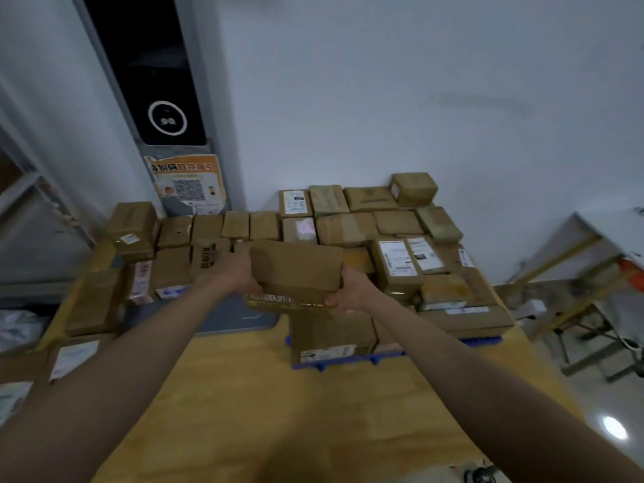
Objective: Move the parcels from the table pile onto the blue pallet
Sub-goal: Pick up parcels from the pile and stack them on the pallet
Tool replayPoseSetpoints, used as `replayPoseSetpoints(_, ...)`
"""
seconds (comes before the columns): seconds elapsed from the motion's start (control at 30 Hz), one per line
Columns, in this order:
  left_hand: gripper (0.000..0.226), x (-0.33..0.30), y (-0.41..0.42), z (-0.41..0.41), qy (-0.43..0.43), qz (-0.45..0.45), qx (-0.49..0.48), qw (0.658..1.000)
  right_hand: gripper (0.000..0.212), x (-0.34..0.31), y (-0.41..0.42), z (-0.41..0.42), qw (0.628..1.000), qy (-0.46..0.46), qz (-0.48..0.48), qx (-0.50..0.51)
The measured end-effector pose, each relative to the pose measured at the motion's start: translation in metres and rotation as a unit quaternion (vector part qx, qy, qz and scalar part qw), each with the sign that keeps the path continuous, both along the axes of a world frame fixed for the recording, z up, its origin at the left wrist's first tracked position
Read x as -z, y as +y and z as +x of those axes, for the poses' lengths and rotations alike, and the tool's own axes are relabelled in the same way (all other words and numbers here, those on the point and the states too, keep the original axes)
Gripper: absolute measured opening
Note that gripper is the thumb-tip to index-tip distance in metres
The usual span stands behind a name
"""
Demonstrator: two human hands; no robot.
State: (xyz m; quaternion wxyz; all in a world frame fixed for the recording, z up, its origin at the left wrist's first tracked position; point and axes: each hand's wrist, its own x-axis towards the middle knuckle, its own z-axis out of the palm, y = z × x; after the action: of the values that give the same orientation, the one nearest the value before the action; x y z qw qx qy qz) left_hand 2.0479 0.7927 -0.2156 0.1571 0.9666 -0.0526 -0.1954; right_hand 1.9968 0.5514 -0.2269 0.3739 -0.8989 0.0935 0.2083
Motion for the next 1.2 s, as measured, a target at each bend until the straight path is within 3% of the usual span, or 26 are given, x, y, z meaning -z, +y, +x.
replayPoseSetpoints(0.13, 0.041, 0.005, -0.048, -0.006, 0.005, 0.007, -0.002, 1.000, 0.077, 0.007, -0.050, -0.003, 1.000, 0.003, 0.001, -0.010)
replayPoseSetpoints(0.5, 0.064, 0.000, -0.124, -0.004, 0.001, -0.003, -0.054, 0.999, 0.065, 0.009, -0.132, 0.004, 0.999, -0.027, 0.024, -0.025)
replayPoseSetpoints(0.67, 0.043, -0.014, -0.136, 0.015, -0.004, -0.027, -0.054, 0.998, 0.056, 0.000, -0.141, 0.021, 0.999, -0.034, 0.031, -0.021)
replayPoseSetpoints(0.87, 0.063, -0.022, -0.153, 0.057, -0.039, -0.095, -0.010, 0.995, 0.057, -0.017, -0.158, 0.063, 0.999, -0.047, 0.016, -0.008)
replayPoseSetpoints(0.97, 0.050, -0.022, -0.165, 0.082, -0.036, -0.082, -0.002, 0.996, 0.056, -0.023, -0.168, 0.086, 0.999, -0.050, 0.001, 0.001)
replayPoseSetpoints(1.1, 0.069, -0.019, -0.182, 0.115, -0.025, -0.068, -0.035, 0.997, 0.048, -0.023, -0.185, 0.116, 0.997, -0.075, -0.021, 0.013)
replayPoseSetpoints(1.2, 0.071, -0.014, -0.194, 0.140, -0.030, -0.081, -0.041, 0.995, 0.048, -0.024, -0.198, 0.141, 0.996, -0.083, -0.030, 0.014)
